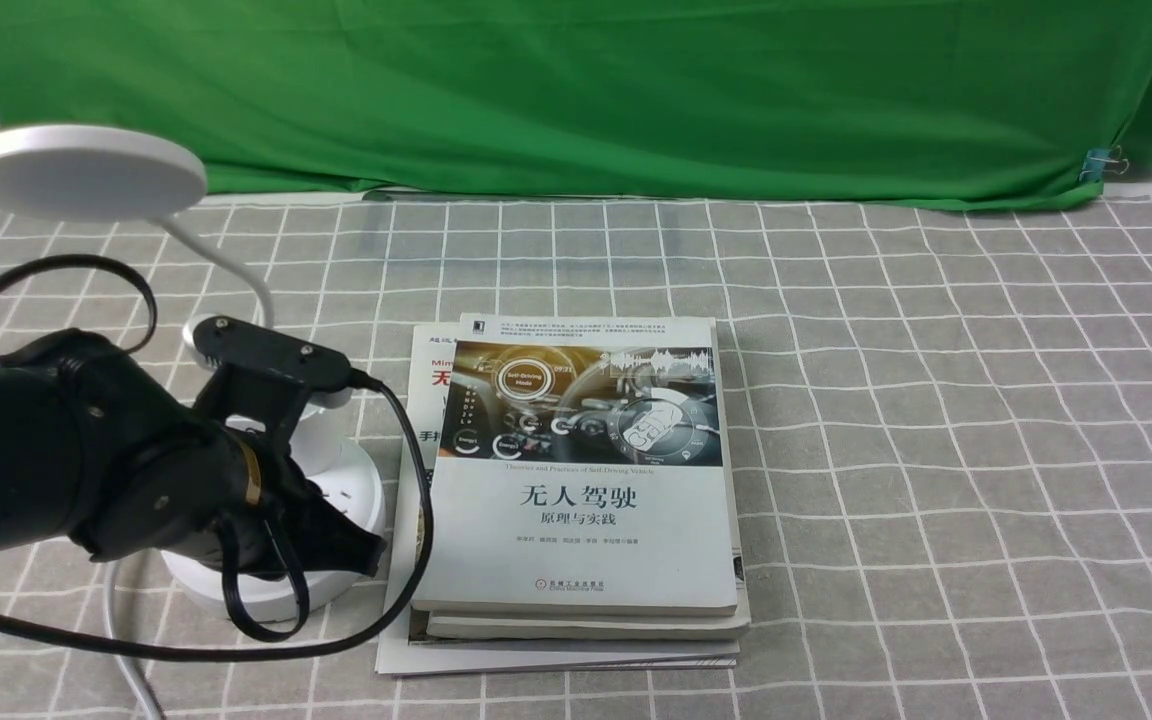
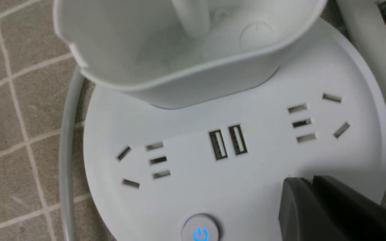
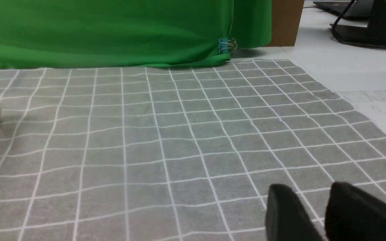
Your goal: Turn on the desk lamp on the grey coffee tablecloth with your hand.
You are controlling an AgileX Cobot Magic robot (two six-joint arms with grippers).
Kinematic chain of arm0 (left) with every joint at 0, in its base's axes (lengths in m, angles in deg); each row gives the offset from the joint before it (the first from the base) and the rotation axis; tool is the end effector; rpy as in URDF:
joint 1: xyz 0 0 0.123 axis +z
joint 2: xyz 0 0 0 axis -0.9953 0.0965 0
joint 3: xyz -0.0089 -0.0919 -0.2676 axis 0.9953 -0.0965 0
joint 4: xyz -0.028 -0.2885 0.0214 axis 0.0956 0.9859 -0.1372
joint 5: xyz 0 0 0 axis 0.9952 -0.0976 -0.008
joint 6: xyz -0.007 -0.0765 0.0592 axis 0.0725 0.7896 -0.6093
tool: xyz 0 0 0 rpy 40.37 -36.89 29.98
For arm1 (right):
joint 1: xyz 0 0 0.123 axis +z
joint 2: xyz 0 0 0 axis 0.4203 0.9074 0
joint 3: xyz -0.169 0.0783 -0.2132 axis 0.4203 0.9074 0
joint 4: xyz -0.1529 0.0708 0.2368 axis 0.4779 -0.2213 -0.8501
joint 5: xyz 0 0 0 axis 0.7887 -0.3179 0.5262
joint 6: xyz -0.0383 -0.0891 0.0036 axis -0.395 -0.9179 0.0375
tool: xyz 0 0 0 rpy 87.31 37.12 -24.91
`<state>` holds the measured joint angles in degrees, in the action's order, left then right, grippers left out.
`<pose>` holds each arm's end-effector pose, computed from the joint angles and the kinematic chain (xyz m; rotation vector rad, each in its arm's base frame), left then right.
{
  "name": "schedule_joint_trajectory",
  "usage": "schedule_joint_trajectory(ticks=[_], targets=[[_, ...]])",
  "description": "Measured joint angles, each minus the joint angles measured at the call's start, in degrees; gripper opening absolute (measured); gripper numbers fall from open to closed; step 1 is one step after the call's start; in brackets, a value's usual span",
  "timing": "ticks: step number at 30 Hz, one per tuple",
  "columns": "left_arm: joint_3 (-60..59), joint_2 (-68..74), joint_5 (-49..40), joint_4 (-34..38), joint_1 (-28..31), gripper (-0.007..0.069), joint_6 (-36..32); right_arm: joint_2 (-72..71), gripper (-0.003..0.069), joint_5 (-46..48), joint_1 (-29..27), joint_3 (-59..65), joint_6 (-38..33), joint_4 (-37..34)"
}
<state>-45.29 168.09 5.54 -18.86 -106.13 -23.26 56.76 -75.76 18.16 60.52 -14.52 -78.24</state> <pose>0.2899 -0.1017 0.1398 0.4627 2.6366 0.0550 0.1020 -0.0156 0.1886 0.0906 1.7202 -0.1506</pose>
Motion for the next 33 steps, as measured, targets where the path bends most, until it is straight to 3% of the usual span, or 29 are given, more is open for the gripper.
schedule_joint_trajectory(ticks=[18,24,33], targets=[[-1.5,-2.0,0.7,-0.3,0.0,0.0019,-0.4,0.0,0.0242,0.0,0.0,0.0,0.0,0.0],[-3.0,-11.1,-1.7,1.5,0.0,0.0019,-0.4,0.0,0.0242,0.0,0.0,0.0,0.0,0.0],[-15.4,-31.9,-3.0,7.6,0.0,0.0019,-2.4,0.0,0.0242,0.0,0.0,0.0,0.0,0.0]])
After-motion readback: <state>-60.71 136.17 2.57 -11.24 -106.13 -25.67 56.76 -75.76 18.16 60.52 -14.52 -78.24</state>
